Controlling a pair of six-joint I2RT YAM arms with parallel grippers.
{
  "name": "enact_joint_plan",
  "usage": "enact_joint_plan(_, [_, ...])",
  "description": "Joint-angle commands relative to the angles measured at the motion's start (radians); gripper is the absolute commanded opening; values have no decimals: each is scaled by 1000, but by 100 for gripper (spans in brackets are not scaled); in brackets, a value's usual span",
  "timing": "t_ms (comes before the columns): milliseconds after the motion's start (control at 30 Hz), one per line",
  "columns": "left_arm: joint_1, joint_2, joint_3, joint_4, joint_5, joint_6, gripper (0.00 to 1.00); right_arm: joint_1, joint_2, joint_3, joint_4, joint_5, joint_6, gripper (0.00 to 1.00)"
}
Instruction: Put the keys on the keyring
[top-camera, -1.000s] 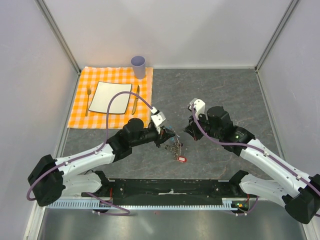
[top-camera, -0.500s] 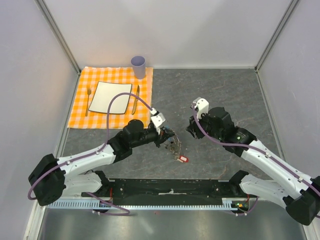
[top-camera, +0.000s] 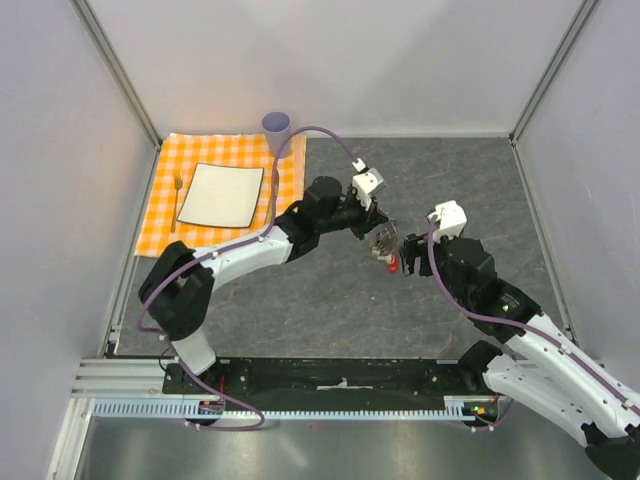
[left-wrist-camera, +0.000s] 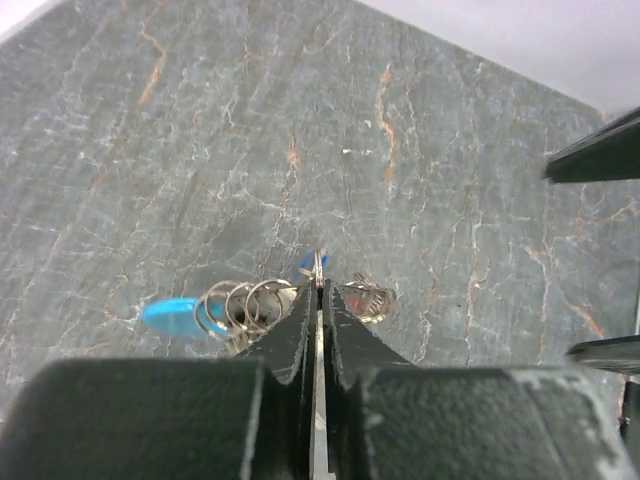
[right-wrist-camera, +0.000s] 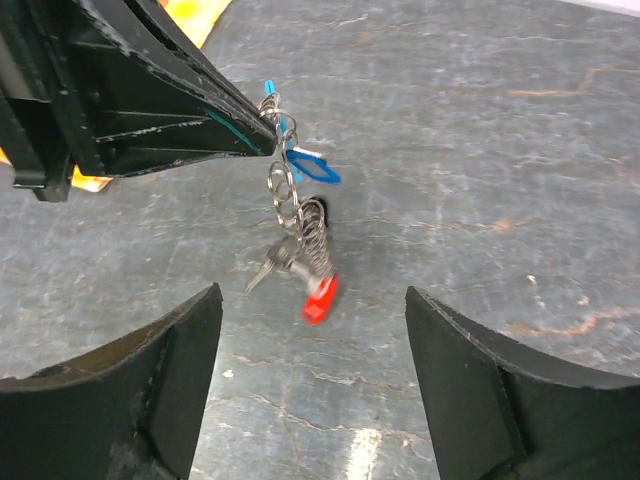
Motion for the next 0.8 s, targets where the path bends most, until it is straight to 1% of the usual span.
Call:
enact_joint_plan(0, [4, 142, 123, -108, 42, 45, 7, 0, -60, -49, 36, 145, 40, 84])
enact_joint_plan(100, [4, 194, 121, -120, 57, 34, 7, 0, -91, -75, 34, 153, 52, 84])
enact_joint_plan(167, [4, 185, 90, -119, 69, -4, 7, 0, -111, -80, 28, 151, 63, 84])
enact_joint_plan(267, [4, 130, -14, -99, 57, -49, 11, 0, -131, -85, 22, 160, 70, 84])
enact_joint_plan(300, [4, 113, -77, -93, 53, -71, 14, 0, -136, -85, 22, 163, 72, 85])
enact_joint_plan(367, [2, 72, -157, -85, 37, -87, 15, 0, -136, -88, 23, 168, 75, 84])
enact_joint_plan(500, [4, 30, -241, -83, 22, -118, 19, 0, -117, -92, 29, 185, 83, 85])
enact_joint_plan(533, [2, 23, -252, -85, 16, -124, 20, 0, -113, -92, 31, 186, 86, 89])
enact_joint_plan(567, [2, -8, -273, -86, 7, -134, 21, 0, -111, -89, 31, 191, 90, 98])
enact_joint_plan(600, [4, -23, -283, -87, -6, -141, 22, 0, -108, -89, 34, 201, 96, 98])
enact_joint_plan(633, [2, -48, -292, -85, -22, -148, 25, 0, -105, -88, 36, 202, 98, 98])
enact_joint_plan(667, [10, -89, -304, -86, -47, -159, 32, 0, -103, -89, 37, 206, 104, 98])
enact_joint_plan(700, [17, -111, -307, -93, -58, -167, 36, 0, -96, -91, 37, 209, 113, 98])
enact_joint_plan(767, [63, -160, -301, -119, -66, -188, 41, 0, -82, -88, 39, 217, 123, 98])
